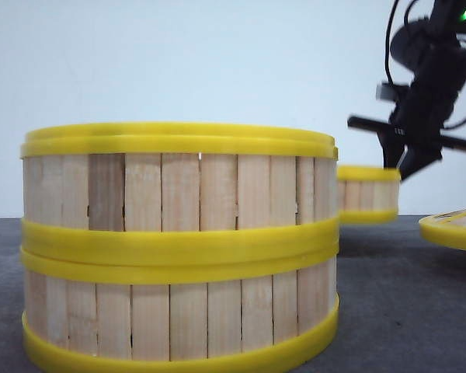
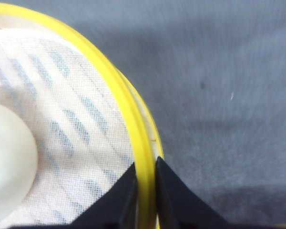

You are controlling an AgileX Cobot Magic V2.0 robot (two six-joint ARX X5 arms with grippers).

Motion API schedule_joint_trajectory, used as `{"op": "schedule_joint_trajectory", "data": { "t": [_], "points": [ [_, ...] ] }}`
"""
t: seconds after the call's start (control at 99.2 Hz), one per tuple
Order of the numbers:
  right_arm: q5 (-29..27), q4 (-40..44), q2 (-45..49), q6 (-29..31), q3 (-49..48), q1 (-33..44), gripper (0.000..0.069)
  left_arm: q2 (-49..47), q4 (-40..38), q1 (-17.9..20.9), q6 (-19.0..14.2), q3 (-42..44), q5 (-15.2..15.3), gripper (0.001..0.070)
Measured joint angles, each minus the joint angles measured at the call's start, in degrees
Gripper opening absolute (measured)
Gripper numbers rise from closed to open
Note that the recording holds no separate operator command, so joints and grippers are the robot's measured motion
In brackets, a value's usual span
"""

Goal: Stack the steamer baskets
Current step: 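Pinch the rim of the remaining bun basket with the right gripper, then lift the basket with the right gripper and lower it onto the stack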

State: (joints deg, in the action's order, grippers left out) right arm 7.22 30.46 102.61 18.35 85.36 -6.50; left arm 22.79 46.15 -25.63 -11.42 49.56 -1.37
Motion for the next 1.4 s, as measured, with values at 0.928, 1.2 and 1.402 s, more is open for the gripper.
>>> {"op": "schedule_joint_trajectory", "data": {
  "t": [0.928,1.2,1.402],
  "points": [
    [5.57,24.90,-22.95,-16.00,4.42,-22.34,0.0031,0.00,0.02,0.00,0.02,0.00,0.00,0.0232],
    [5.60,24.94,-16.31,-16.50,4.42,-28.04,0.0031,0.00,1.01,0.00,0.02,0.00,0.00,0.0232],
    [4.83,24.13,-12.76,-16.68,4.39,-29.20,0.0031,0.00,2.54,0.00,0.02,0.00,0.00,0.0232]
  ]
}}
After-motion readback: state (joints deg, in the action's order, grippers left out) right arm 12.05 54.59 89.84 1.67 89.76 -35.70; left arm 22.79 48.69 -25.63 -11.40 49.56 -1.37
